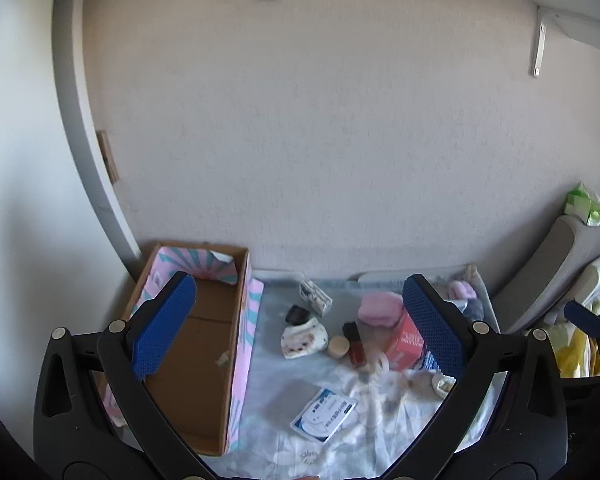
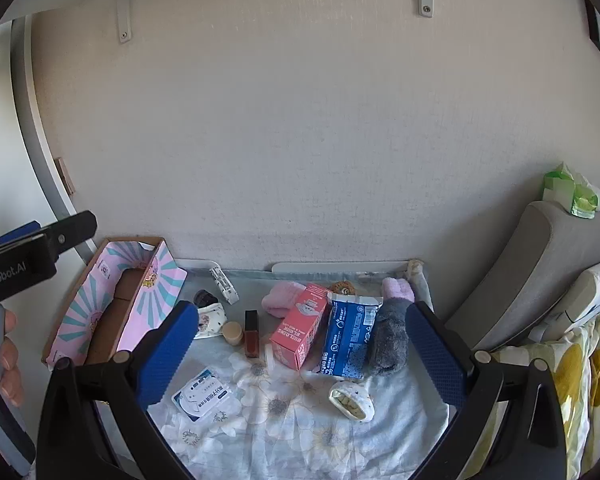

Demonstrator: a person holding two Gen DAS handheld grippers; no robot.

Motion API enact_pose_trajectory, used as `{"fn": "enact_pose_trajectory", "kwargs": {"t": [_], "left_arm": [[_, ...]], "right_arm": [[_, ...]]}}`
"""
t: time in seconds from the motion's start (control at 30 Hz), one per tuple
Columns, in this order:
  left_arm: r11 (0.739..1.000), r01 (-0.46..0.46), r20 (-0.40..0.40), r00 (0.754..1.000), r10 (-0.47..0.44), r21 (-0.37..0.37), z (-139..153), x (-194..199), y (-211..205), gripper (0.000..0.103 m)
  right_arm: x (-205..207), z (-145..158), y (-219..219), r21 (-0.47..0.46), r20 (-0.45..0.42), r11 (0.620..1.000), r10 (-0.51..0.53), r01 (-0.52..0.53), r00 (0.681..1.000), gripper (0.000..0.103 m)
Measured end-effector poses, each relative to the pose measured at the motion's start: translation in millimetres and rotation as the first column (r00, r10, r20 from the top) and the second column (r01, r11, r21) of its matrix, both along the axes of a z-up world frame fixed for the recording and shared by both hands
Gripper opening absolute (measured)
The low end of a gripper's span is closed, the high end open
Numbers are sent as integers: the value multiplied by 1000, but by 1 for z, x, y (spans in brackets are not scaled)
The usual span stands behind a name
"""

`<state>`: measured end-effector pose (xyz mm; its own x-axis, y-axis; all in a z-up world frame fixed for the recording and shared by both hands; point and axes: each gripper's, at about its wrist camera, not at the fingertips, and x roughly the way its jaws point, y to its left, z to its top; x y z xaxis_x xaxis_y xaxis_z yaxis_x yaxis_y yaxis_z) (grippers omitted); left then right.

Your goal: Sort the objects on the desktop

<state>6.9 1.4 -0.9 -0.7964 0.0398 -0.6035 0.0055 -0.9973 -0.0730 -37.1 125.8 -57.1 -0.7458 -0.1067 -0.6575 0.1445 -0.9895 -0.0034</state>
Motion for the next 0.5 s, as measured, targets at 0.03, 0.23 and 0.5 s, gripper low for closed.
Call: {"fn": "enact_pose_trajectory", "kwargs": {"t": [0.03,0.23,0.5], "left_arm": [[1000,-25,-2,1000,25,-4,1,0,-2,103],[999,-31,19,999,31,-10,0,-3,-9,103],[1000,-6,-8,1000,7,16,1,1,-10,103]], "right_arm": [[0,1,-1,2,-1,1000,0,0,1000,103],[4,4,-1,-6,-28,999,-31,31,999,103],[5,9,-2,10,-81,998,-68,70,994,103]]}}
